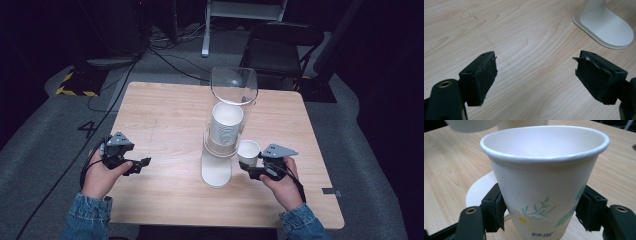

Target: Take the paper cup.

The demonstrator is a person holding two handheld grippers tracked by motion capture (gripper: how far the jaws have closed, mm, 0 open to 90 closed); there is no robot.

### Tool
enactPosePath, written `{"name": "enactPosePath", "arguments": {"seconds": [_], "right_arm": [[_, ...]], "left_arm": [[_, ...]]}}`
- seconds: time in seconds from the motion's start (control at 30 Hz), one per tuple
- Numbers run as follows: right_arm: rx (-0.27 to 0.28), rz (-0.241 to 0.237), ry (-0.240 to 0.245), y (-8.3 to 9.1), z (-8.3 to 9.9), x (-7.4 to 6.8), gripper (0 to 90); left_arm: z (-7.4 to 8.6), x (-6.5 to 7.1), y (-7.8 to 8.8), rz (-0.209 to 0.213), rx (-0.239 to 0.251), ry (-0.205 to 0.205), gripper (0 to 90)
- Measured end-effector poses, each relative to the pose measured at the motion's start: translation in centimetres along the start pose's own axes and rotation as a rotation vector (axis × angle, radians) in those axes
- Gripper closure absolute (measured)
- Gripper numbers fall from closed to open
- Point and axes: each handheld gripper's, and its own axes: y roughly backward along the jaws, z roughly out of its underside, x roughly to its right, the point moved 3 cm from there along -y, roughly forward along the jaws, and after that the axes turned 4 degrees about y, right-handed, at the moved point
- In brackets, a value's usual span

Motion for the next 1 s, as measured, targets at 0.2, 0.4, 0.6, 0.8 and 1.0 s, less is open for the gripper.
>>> {"name": "enactPosePath", "arguments": {"seconds": [0.2, 0.4, 0.6, 0.8, 1.0], "right_arm": [[0.030, 0.069, -0.060, 1.5, -0.1, 2.5, 33.3], [0.033, 0.107, -0.104, 2.2, 0.0, 4.0, 33.2], [0.036, 0.155, -0.149, 2.7, 0.2, 5.8, 32.8], [0.032, 0.190, -0.207, 1.8, 0.7, 8.0, 32.6], [0.035, 0.218, -0.230, 0.7, 1.2, 9.4, 32.4]], "left_arm": [[0.3, 0.0, 0.1, 0.001, -0.005, 0.020, 16.9], [0.7, -0.3, 0.1, -0.004, -0.011, 0.032, 16.1], [1.3, -0.5, 0.4, -0.005, -0.016, 0.047, 16.0], [2.0, -0.7, 0.7, -0.017, -0.025, 0.059, 16.0], [2.7, -0.8, 0.9, -0.031, -0.024, 0.080, 16.0]]}}
